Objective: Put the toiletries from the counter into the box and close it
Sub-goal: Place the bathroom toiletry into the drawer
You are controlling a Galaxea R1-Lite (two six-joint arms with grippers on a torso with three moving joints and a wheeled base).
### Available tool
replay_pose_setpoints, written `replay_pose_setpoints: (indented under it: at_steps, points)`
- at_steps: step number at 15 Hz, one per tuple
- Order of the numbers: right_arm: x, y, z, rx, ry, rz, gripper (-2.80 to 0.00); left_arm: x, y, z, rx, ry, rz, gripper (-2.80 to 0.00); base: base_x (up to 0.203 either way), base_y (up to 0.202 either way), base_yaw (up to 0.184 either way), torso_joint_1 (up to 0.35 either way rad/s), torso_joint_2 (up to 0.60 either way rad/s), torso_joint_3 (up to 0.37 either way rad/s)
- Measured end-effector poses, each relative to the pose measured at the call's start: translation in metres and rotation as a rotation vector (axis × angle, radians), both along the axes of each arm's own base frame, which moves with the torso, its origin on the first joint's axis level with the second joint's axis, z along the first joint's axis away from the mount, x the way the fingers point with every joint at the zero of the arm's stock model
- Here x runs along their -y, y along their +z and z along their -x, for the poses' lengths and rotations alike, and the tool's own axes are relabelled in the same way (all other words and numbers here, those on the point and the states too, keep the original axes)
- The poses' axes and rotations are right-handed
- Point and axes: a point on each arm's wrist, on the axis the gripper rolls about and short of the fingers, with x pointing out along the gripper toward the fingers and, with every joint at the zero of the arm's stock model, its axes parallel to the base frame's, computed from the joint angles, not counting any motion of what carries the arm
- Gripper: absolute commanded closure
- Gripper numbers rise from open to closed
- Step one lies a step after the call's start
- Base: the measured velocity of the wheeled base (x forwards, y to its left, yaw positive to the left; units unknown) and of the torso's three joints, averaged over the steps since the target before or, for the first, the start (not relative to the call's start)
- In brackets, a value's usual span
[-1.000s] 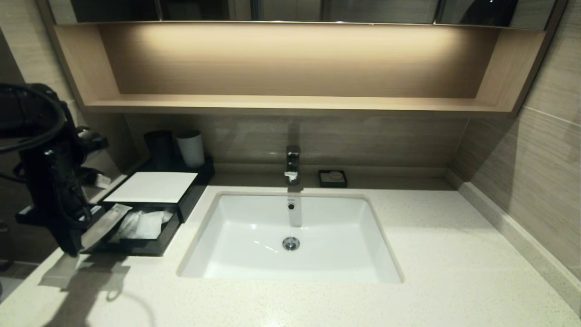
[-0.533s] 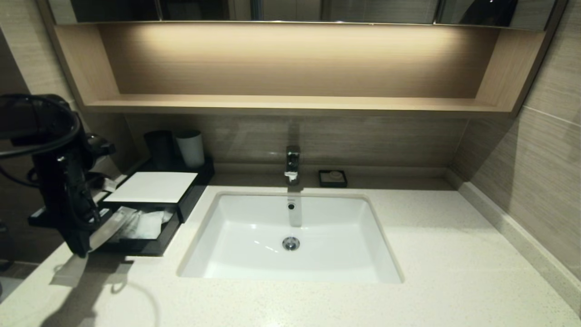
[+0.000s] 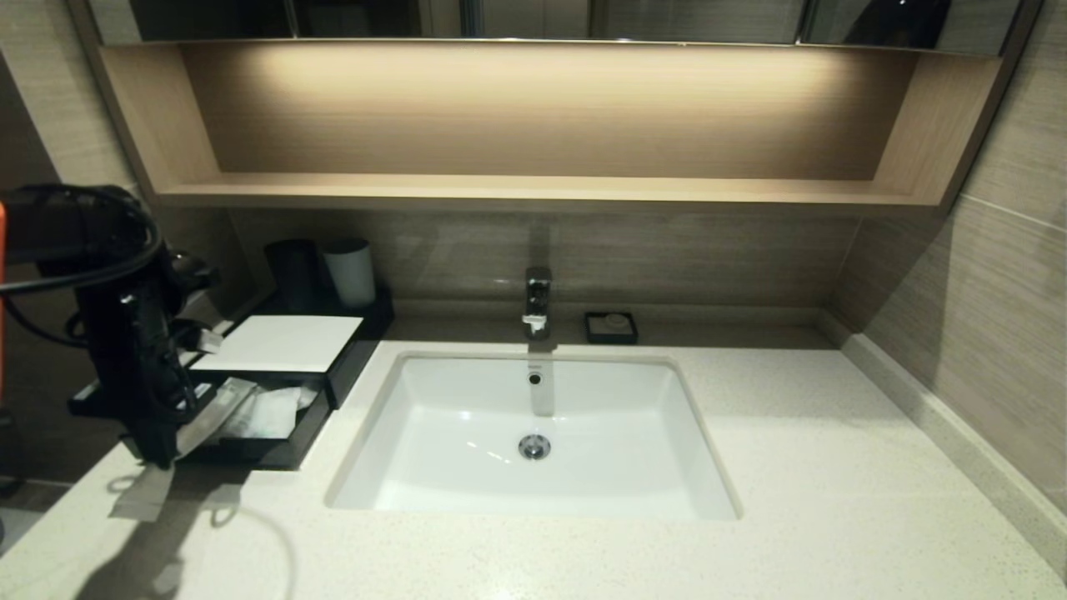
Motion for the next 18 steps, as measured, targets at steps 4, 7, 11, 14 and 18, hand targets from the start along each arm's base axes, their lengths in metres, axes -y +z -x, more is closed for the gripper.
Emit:
replay_pose_setpoints:
  at_steps: [4, 7, 11, 14, 18]
  points:
    - [0.000, 0.000, 0.000, 0.000, 0.000, 0.000, 0.00, -0.001, -0.004, -0.005, 0.017, 0.000, -0.003, 0.00, 0.000, 0.000, 0.000, 0.000, 0.00, 0.000]
    - [0.000, 0.000, 0.000, 0.000, 0.000, 0.000, 0.00, -0.002, -0.006, -0.009, 0.042, 0.000, -0.007, 0.00, 0.000, 0.000, 0.000, 0.000, 0.00, 0.000]
    - [0.000, 0.000, 0.000, 0.001, 0.000, 0.000, 0.00, -0.002, -0.008, -0.013, 0.062, -0.002, -0.011, 0.00, 0.000, 0.000, 0.000, 0.000, 0.00, 0.000]
    - [0.000, 0.000, 0.000, 0.001, 0.000, 0.000, 0.00, -0.003, -0.010, -0.018, 0.097, 0.003, -0.016, 0.00, 0.000, 0.000, 0.000, 0.000, 0.00, 0.000]
    - [0.000, 0.000, 0.000, 0.000, 0.000, 0.000, 0.00, -0.004, -0.012, -0.023, 0.131, 0.004, -0.020, 0.00, 0.000, 0.000, 0.000, 0.000, 0.00, 0.000]
